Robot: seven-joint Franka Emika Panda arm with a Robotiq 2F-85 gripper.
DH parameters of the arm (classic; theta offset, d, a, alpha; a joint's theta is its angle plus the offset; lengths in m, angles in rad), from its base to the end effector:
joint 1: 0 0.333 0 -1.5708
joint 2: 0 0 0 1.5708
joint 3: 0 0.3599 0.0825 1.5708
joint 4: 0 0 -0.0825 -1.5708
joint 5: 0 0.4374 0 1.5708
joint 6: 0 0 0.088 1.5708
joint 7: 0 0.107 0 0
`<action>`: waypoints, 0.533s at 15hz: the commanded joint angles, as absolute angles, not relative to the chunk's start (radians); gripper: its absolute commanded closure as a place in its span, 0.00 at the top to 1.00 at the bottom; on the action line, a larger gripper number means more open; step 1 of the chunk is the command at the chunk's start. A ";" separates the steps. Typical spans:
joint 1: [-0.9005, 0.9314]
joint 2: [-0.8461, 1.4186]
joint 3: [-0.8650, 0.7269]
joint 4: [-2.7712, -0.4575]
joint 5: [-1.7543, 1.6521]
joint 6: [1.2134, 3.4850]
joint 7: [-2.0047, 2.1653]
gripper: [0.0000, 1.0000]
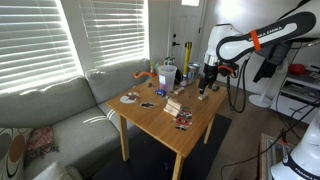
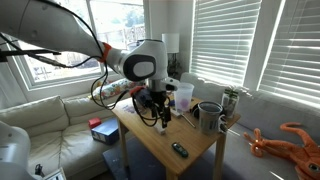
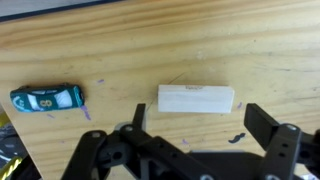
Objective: Slide the far right wooden block and move it to the middle of the table, slide the most forward wooden block and put it next to the other wooden block, put the toy car on top of both wooden blocks
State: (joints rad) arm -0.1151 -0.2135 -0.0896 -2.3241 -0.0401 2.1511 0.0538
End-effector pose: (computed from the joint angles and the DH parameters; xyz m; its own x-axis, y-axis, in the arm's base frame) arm 0.5031 -0.1072 0.4444 0.9717 -0.2329 0.0405 -0.2336 -0.9722 0.0133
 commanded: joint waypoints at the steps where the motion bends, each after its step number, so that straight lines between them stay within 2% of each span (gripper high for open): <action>1: -0.113 -0.219 -0.092 -2.321 -0.040 2.149 0.052 1.00; 8: -0.113 -0.212 -0.092 -2.324 -0.040 2.149 0.052 1.00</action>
State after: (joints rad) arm -0.1150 -0.2120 -0.0896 -2.3253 -0.0401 2.1510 0.0526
